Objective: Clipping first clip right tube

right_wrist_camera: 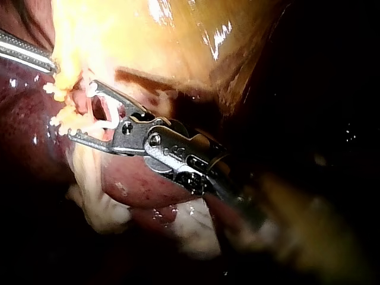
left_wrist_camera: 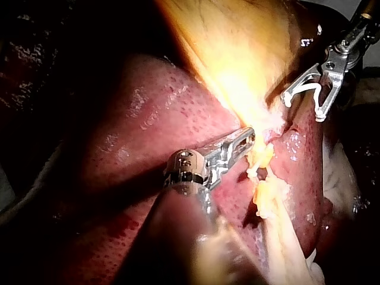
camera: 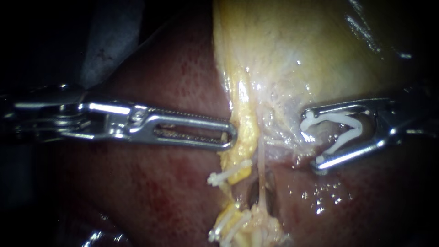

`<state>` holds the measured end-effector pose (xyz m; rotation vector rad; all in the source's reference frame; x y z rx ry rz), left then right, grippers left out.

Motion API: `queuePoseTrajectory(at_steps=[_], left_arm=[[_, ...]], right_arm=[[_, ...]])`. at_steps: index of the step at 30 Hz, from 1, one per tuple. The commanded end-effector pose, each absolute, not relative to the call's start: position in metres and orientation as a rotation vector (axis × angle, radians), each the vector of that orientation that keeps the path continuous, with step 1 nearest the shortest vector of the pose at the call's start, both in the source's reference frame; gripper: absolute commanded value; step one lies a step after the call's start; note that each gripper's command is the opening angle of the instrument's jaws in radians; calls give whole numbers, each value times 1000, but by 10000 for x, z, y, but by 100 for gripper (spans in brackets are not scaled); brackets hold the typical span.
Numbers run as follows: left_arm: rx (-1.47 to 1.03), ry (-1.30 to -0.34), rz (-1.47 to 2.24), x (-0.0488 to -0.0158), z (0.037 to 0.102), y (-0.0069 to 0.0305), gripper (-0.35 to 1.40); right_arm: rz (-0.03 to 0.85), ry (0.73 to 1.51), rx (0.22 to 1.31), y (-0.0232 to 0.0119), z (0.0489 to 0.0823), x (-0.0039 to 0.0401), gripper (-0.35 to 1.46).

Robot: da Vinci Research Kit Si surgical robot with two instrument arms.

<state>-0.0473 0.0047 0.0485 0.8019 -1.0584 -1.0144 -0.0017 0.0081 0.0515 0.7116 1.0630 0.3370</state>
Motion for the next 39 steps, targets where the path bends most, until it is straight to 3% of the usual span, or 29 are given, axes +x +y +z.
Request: queuePoseTrajectory(at_steps=[1, 16, 39], left_arm=[[802, -1058, -1014, -473, 485, 47, -35], [812, -1060, -1024, -449, 462, 61, -35], [804, -1062, -1040, -428, 446, 67, -35]], right_arm=[[337, 1063, 712, 81, 515, -17, 60], [324, 1064, 717, 72, 521, -14, 60], [276, 1054, 770, 20, 561, 17, 59]])
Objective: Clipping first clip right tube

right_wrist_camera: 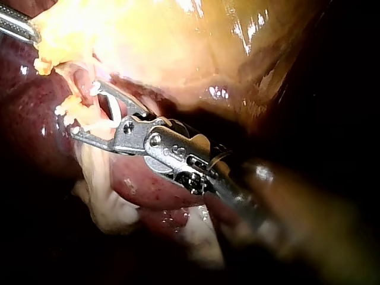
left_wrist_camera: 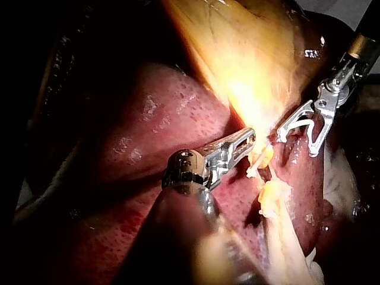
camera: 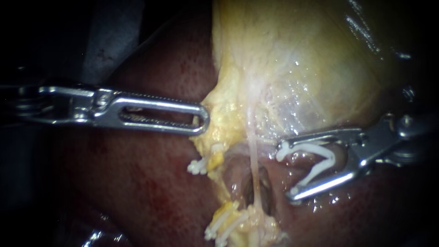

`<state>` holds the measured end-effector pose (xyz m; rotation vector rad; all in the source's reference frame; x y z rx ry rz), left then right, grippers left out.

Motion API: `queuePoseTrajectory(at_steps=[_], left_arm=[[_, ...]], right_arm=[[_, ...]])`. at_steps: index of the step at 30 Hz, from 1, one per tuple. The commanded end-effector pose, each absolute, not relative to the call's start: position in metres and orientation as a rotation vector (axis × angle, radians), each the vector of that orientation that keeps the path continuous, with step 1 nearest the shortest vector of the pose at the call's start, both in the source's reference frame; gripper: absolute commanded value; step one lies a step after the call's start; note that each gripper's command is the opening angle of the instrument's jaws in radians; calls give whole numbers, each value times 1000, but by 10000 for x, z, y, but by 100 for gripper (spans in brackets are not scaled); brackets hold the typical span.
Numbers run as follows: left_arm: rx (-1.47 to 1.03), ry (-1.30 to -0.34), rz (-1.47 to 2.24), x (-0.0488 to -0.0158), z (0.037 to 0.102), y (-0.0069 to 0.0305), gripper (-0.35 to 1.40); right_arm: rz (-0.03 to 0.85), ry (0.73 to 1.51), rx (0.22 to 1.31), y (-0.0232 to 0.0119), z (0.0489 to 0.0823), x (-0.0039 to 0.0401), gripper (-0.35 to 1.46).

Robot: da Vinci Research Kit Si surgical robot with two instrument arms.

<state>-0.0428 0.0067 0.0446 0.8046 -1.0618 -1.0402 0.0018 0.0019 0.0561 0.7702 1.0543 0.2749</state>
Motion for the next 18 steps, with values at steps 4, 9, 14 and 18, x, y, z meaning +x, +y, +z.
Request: queuePoseTrajectory(at_steps=[4, 9, 14, 18], left_arm=[[804, -1062, -1040, -428, 446, 67, -35], [804, -1062, -1041, -428, 446, 67, -35], [804, -1062, -1041, -429, 446, 66, -35], [803, -1062, -1041, -429, 445, 66, -35]], right_arm=[[275, 1044, 793, 3, 577, 23, 59], [284, 1033, 809, -12, 595, 26, 59], [285, 1025, 806, -13, 608, 25, 59], [287, 1012, 804, -10, 617, 24, 59]])
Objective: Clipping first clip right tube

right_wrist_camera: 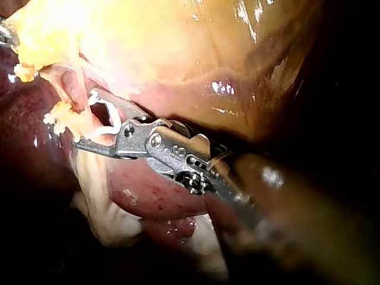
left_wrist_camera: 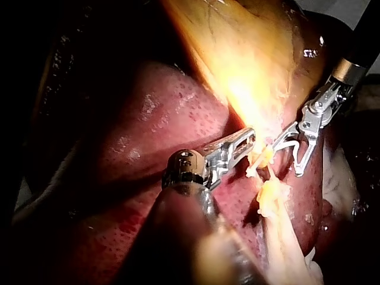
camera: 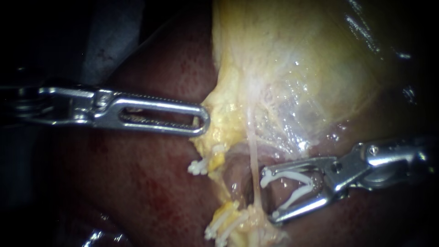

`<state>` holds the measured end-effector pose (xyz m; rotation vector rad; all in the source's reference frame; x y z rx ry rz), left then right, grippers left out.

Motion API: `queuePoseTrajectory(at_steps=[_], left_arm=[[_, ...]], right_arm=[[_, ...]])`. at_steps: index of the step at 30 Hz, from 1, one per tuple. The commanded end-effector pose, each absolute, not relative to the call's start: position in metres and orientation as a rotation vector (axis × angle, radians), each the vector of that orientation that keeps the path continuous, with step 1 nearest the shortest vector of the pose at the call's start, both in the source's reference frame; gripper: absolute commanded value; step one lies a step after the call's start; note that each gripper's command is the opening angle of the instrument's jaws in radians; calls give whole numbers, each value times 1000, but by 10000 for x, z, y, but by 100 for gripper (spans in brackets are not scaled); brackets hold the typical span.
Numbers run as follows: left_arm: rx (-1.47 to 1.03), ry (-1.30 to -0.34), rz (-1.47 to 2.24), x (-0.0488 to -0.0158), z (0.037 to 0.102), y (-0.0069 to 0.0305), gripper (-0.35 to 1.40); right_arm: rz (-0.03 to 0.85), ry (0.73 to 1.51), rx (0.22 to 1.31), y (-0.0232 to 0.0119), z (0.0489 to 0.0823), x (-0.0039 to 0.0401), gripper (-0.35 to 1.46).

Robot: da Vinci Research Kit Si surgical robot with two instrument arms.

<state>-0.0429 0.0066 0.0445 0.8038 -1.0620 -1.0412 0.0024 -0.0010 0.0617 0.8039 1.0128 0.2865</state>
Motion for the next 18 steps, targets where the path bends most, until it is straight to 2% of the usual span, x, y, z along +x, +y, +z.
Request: queuePoseTrajectory(at_steps=[1, 18], left_arm=[[803, -1062, -1041, -429, 445, 66, -35], [803, -1062, -1042, -430, 445, 65, -35]], right_arm=[[287, 1012, 803, -10, 620, 23, 58], [293, 999, 823, -9, 634, 46, 54]])
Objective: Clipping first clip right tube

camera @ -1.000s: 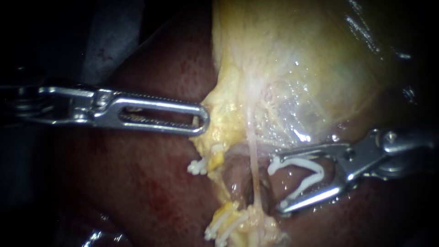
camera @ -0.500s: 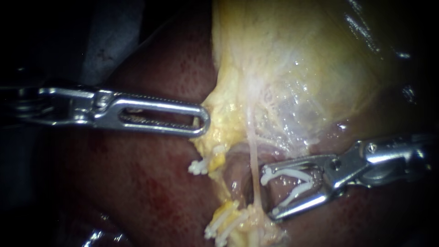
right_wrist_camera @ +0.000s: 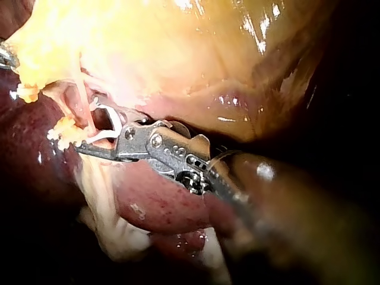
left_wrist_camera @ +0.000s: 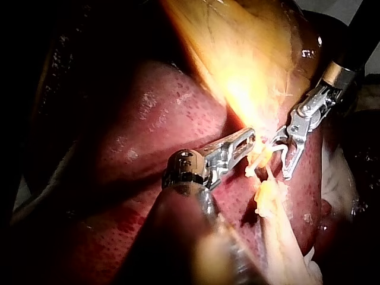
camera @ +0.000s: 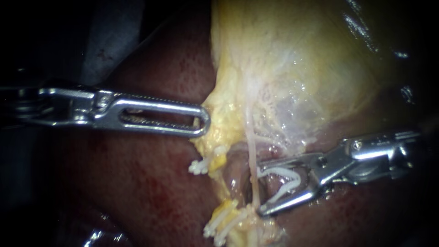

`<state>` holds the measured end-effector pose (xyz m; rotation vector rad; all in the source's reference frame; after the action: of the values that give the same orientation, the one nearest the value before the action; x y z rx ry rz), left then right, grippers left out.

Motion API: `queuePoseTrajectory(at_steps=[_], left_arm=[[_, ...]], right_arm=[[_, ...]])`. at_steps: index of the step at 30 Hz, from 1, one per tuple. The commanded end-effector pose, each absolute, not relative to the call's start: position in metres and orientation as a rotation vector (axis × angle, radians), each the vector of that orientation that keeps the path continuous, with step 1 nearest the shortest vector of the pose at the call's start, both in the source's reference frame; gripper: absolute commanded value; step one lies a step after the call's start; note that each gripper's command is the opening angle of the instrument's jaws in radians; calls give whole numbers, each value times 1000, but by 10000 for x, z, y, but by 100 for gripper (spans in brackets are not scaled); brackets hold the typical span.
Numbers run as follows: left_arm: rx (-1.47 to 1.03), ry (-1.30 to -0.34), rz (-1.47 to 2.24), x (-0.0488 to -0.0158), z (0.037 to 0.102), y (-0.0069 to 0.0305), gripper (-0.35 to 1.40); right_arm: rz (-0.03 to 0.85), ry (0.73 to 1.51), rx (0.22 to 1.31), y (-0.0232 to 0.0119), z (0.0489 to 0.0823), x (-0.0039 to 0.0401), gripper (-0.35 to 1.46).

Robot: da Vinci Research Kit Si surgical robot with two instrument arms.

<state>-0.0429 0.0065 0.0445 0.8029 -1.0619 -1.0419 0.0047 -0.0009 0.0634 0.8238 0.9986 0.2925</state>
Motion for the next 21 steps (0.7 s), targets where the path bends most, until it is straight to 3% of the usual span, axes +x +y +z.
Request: queuePoseTrajectory(at_steps=[1, 16, 21], left_arm=[[803, -1062, -1042, -430, 445, 65, -35], [802, -1062, -1043, -431, 444, 65, -35], [802, -1062, -1043, -431, 444, 65, -35]], right_arm=[[293, 999, 822, -9, 634, 48, 54], [325, 983, 852, -9, 634, 59, 45], [358, 969, 876, -9, 634, 56, 23]])
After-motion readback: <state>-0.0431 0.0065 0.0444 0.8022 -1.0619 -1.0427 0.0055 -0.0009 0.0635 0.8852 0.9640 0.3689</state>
